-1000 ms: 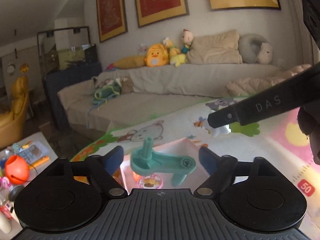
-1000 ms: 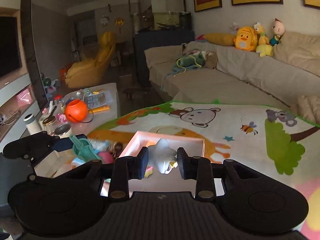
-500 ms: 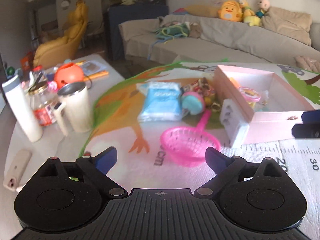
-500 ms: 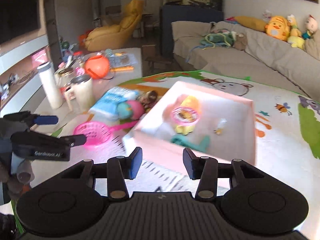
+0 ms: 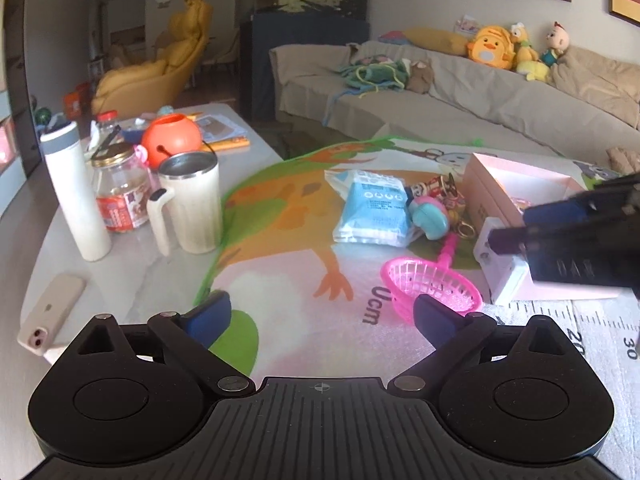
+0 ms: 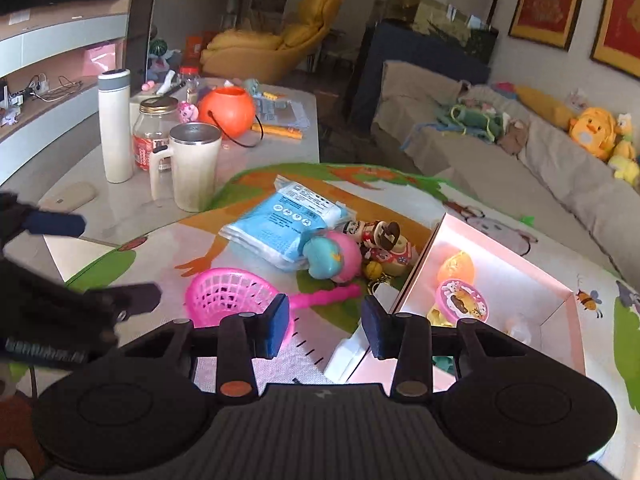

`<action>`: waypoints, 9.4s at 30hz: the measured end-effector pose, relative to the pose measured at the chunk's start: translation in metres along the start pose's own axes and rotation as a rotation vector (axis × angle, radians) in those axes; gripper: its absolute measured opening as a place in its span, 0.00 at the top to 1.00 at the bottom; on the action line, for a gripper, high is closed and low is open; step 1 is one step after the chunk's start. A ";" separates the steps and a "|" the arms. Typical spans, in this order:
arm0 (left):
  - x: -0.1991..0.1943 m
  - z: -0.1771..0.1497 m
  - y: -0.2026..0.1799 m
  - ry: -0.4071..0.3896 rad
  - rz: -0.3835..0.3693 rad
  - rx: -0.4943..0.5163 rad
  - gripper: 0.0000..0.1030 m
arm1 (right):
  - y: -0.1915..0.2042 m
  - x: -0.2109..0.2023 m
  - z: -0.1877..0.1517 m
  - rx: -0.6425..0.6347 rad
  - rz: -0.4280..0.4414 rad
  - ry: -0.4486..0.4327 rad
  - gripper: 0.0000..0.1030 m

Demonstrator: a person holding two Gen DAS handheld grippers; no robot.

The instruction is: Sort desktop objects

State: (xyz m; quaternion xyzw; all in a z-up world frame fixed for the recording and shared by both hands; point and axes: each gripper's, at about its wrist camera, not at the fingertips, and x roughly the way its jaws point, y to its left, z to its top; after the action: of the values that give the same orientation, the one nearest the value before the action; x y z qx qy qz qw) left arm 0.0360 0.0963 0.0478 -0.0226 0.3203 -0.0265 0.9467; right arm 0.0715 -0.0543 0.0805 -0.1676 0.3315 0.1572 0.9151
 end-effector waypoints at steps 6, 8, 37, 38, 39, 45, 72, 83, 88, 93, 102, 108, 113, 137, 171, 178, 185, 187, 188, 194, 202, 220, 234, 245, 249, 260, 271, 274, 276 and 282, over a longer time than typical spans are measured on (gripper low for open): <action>0.006 -0.021 -0.019 0.068 -0.050 0.044 0.01 | -0.045 0.079 0.057 0.076 -0.028 0.238 0.90; 0.006 -0.027 -0.023 0.083 -0.065 0.063 0.01 | -0.047 0.099 0.063 0.078 -0.054 0.266 0.90; 0.042 0.014 -0.071 0.059 -0.037 0.198 0.00 | -0.055 -0.069 -0.103 0.084 0.040 0.180 0.42; 0.048 0.015 -0.074 0.068 -0.027 0.199 0.00 | -0.057 -0.075 -0.106 0.101 0.054 0.164 0.34; 0.054 0.015 -0.075 0.075 -0.016 0.197 0.00 | -0.057 -0.080 -0.109 0.112 0.074 0.150 0.30; 0.051 0.009 -0.079 0.085 -0.043 0.184 0.20 | -0.032 -0.097 -0.130 0.083 0.209 0.117 0.14; 0.010 -0.018 -0.074 0.071 -0.045 0.193 0.07 | -0.074 -0.059 -0.183 0.347 -0.062 0.060 0.00; -0.017 -0.028 -0.087 -0.034 -0.106 0.355 0.00 | -0.074 -0.058 -0.184 0.353 -0.055 0.047 0.00; 0.000 -0.039 -0.118 -0.045 -0.007 0.454 0.00 | -0.074 -0.058 -0.184 0.352 -0.056 0.046 0.00; 0.002 -0.027 -0.099 -0.031 0.020 0.322 0.00 | -0.073 -0.059 -0.185 0.352 -0.059 0.043 0.00; 0.007 -0.014 -0.057 -0.019 0.160 0.211 0.00 | -0.073 -0.058 -0.185 0.352 -0.059 0.042 0.00; 0.008 -0.016 -0.050 -0.001 0.167 0.189 0.00 | -0.073 -0.059 -0.185 0.352 -0.059 0.042 0.00; 0.003 -0.014 -0.046 -0.001 0.067 0.155 0.00 | -0.073 -0.059 -0.185 0.351 -0.059 0.042 0.00; 0.044 -0.017 -0.104 0.099 -0.041 0.275 0.30 | -0.072 -0.058 -0.183 0.350 -0.058 0.054 0.00; -0.043 -0.055 -0.066 0.126 -0.221 0.197 0.03 | -0.079 -0.091 -0.161 0.234 -0.095 0.051 0.05; -0.046 -0.058 -0.072 0.123 -0.204 0.232 0.03 | -0.069 -0.057 -0.135 0.414 -0.002 0.102 0.00; -0.050 -0.055 -0.067 0.146 -0.229 0.197 0.03 | -0.051 -0.023 -0.128 0.411 -0.088 0.137 0.13; -0.051 -0.051 -0.068 0.153 -0.253 0.172 0.02 | -0.049 -0.024 -0.130 0.376 -0.088 0.132 0.19; -0.049 -0.049 -0.070 0.156 -0.255 0.167 0.01 | -0.049 -0.026 -0.131 0.364 -0.081 0.132 0.20; -0.026 -0.043 -0.096 0.191 -0.189 0.210 0.01 | -0.043 -0.039 -0.136 0.274 -0.081 0.122 0.20; -0.025 -0.056 -0.109 0.167 -0.143 0.310 0.10 | -0.047 -0.058 -0.153 0.234 -0.081 0.115 0.20; -0.094 -0.010 -0.113 -0.110 -0.170 0.341 0.58 | -0.080 -0.141 -0.128 0.209 -0.052 -0.066 0.24; -0.053 0.036 -0.135 -0.126 -0.224 0.269 0.33 | -0.185 -0.127 -0.036 0.296 -0.143 -0.177 0.24; -0.051 -0.031 -0.075 0.100 -0.195 0.194 0.05 | -0.187 -0.047 -0.037 0.426 -0.042 -0.013 0.16; -0.050 -0.041 -0.065 0.141 -0.195 0.189 0.03 | -0.150 -0.068 -0.044 0.340 0.044 -0.015 0.01; -0.062 -0.075 -0.071 0.207 -0.242 0.277 0.01 | 0.000 -0.031 -0.061 0.047 0.306 0.224 0.01; -0.057 -0.074 -0.067 0.221 -0.269 0.249 0.01 | -0.007 -0.047 -0.074 0.044 0.297 0.255 0.20; -0.054 -0.067 -0.068 0.208 -0.263 0.256 0.01 | -0.025 -0.086 -0.056 0.037 0.264 0.123 0.20; -0.051 -0.059 -0.067 0.191 -0.250 0.245 0.01 | -0.044 -0.107 -0.040 0.047 0.193 0.027 0.20; -0.032 -0.031 -0.067 0.130 -0.197 0.135 0.01 | -0.131 -0.085 -0.004 0.198 -0.048 -0.016 0.20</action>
State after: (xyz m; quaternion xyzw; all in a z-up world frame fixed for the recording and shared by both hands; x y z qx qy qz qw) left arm -0.0113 0.0311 0.0465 0.0116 0.3749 -0.1424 0.9160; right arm 0.0593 -0.1878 0.1595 -0.0829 0.3341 0.1030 0.9332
